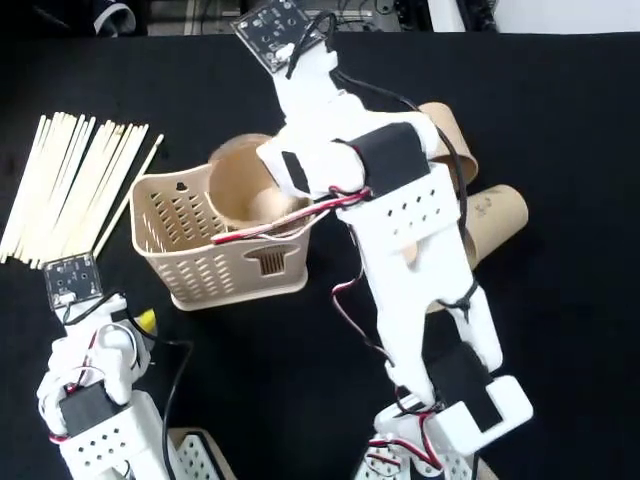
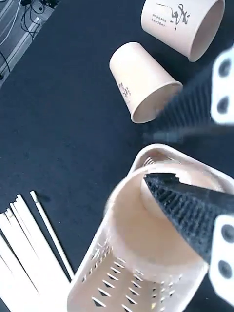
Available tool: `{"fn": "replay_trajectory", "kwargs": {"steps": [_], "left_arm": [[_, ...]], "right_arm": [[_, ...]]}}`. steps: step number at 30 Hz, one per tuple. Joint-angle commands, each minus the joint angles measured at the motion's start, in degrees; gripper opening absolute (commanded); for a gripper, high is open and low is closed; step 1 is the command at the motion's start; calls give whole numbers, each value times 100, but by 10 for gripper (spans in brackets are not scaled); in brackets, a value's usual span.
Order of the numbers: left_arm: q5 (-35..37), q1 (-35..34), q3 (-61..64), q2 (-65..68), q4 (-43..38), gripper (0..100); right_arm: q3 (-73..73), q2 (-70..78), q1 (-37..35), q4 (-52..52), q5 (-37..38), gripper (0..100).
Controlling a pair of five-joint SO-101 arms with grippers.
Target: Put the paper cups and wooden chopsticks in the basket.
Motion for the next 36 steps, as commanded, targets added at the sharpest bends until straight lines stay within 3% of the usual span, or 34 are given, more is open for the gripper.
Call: {"fn": "replay_trajectory", "kwargs": {"steps": [1, 8, 12, 17, 26, 31, 36], "left_arm": [[-132, 48, -4, -18, -35, 295], [-141, 40, -4, -18, -35, 295], [-141, 31, -4, -18, -53, 295], [-141, 31, -4, -18, -44, 295], [-149, 31, -4, -18, -53, 295], [-149, 31, -4, -18, -53, 295], [-149, 31, -4, -18, -53, 295]], "right_arm": [[-382, -145, -70, 114, 246, 197], [-752, -743, 255, 774, 633, 190], [-154, -1103, 897, 1002, 2048, 188], [1859, -1851, 1837, 958, 4088, 188], [6018, -4400, 3402, -352, 7077, 191], [8119, -5640, 3842, -1547, 7341, 191], [9640, -5947, 3798, -2681, 7367, 191]]}}
